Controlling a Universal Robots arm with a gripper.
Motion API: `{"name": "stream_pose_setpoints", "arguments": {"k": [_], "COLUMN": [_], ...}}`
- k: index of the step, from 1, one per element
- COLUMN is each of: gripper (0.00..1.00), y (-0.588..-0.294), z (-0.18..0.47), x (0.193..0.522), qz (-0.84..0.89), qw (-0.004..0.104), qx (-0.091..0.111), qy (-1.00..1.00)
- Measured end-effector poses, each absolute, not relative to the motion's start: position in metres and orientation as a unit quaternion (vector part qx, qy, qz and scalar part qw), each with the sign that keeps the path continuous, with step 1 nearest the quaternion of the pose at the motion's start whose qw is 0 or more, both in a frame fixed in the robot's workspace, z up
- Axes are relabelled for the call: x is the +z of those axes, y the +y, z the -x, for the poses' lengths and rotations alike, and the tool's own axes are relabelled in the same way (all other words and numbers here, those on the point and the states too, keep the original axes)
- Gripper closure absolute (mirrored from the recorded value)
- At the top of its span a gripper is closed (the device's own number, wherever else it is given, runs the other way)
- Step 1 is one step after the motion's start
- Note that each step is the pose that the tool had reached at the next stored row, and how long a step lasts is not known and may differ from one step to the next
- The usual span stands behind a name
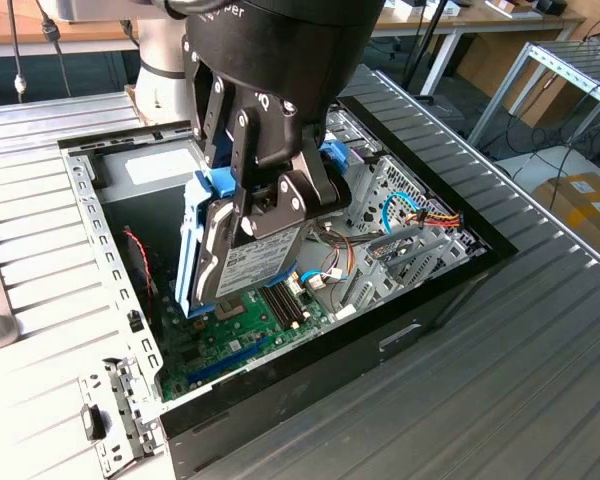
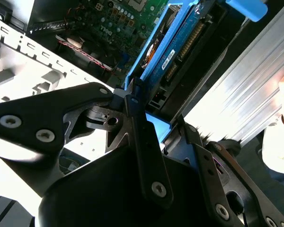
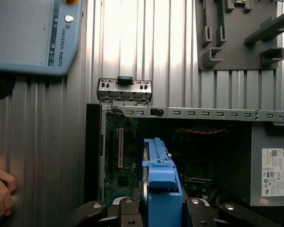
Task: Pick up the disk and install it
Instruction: 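Pick up the disk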
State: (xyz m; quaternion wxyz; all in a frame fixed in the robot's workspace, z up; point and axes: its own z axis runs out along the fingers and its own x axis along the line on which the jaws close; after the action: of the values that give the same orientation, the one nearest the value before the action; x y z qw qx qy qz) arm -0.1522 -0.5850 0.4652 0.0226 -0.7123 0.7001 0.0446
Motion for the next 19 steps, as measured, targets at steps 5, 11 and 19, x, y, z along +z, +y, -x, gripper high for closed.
{"name": "stream_pose_setpoints", "arguments": {"k": [5, 11, 19], "gripper": [0.63, 0.63, 0.63], "y": [-0.587, -0.590, -0.593], "z": [0.149, 0.144, 0.140], "x": [0.465, 0.465, 0.464], "qz": [0.712, 0.712, 0.712], "qw": [0.023, 0.023, 0.023], "qx": [0.045, 0.045, 0.045], "qy": [0.700, 0.700, 0.700]}}
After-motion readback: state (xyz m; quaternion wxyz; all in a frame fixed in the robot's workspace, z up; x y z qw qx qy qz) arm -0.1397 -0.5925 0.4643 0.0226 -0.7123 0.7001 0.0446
